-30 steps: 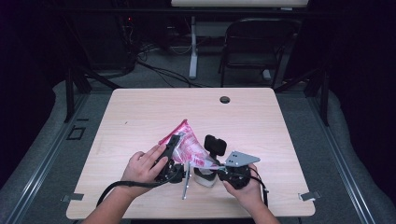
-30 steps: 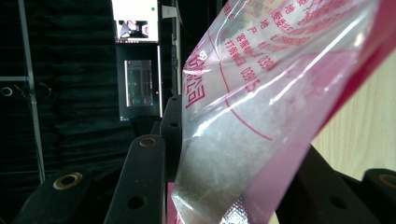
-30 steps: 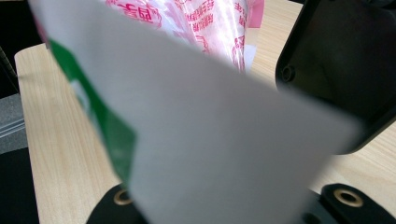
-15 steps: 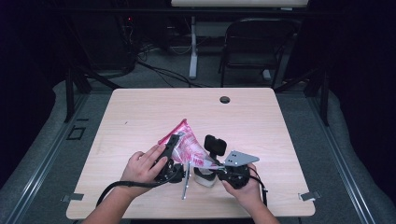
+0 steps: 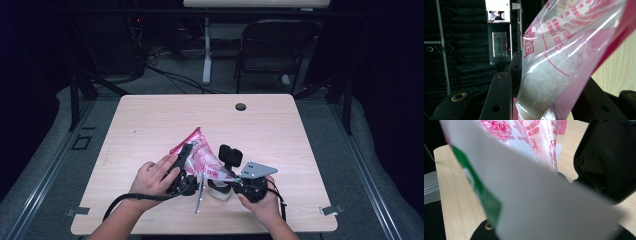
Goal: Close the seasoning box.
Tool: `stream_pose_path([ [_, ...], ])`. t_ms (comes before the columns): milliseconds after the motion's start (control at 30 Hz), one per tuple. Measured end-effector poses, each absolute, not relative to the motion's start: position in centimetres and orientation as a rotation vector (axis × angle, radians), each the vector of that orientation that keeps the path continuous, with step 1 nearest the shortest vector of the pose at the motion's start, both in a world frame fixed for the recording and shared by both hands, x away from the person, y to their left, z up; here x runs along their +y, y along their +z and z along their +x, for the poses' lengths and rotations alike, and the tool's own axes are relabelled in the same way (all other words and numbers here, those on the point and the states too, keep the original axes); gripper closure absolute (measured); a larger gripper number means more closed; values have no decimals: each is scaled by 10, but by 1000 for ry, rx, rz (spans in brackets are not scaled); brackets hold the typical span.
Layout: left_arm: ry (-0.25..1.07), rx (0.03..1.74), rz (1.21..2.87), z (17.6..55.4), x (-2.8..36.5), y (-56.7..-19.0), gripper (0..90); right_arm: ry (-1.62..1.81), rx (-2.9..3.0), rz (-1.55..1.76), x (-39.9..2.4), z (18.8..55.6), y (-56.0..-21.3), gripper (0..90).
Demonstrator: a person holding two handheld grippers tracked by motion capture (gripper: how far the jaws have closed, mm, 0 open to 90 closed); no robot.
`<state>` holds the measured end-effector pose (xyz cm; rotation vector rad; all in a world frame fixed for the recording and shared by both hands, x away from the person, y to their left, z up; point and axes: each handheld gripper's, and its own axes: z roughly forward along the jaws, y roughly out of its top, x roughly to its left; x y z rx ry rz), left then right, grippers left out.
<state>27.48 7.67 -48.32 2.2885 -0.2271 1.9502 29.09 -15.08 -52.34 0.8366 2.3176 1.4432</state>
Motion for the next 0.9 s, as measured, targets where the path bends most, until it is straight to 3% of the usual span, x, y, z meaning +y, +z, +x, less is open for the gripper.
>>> stream_pose_path([
  [900, 1944, -248, 2296, 280, 74, -486, 679, 1453, 2287, 854, -156, 285, -520, 887],
])
